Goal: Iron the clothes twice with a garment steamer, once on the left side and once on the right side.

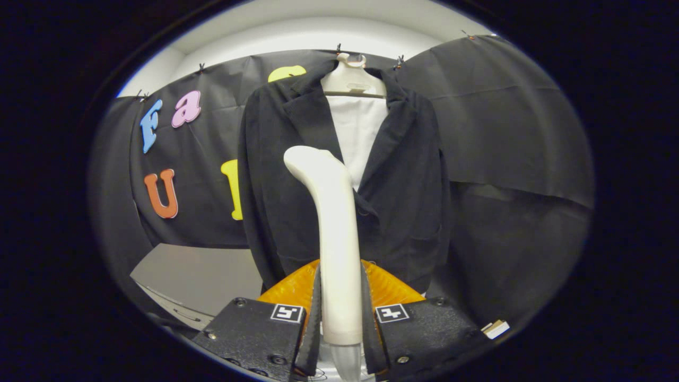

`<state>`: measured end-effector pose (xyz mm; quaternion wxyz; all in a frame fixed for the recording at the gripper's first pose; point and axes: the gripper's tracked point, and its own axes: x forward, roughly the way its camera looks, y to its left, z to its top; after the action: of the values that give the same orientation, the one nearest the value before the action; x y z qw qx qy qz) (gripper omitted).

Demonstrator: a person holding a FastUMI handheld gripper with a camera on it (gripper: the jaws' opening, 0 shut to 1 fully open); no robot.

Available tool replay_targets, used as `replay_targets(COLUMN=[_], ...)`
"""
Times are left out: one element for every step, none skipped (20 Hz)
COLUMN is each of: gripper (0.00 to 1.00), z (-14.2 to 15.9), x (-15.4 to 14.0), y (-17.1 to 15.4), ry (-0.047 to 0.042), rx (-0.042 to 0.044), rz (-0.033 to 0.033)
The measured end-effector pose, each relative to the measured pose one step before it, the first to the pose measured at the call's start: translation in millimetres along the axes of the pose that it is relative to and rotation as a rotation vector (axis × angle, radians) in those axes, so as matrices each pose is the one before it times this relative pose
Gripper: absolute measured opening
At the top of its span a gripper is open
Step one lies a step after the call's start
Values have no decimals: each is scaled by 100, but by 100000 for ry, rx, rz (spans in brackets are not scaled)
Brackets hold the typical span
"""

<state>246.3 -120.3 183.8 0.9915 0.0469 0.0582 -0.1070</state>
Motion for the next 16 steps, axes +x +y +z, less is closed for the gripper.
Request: replay_targets(gripper=[36, 36, 36, 37, 37, 37, 36, 36, 36, 36, 36, 37, 37, 36, 36, 36], z=[-254, -580, -526, -565, -549, -460, -410, -466, -477, -529, -500, -469, -643, -584, -516, -516], x=[57, 141, -22, -103, 1, 51, -16, 139, 91, 24, 23, 77, 46, 107, 242, 193], y=[-19, -154, 57, -39, -13, -47, -78, -124, -89, -68, -52, -4, 185, -73, 57, 45], ry=[667, 599, 520, 657, 712, 928, 843, 917, 739, 699, 761, 1126, 1543, 1198, 930, 888], rx=[-25, -498, -594, -793, -297, -30, 170, 53, -140, -407, -301, -205, 81, -124, -403, -425], rz=[-269, -278, -249, -189, -136, -58, -176, -345, -149, -201, -193, 145, 119, 130, -129, -228])
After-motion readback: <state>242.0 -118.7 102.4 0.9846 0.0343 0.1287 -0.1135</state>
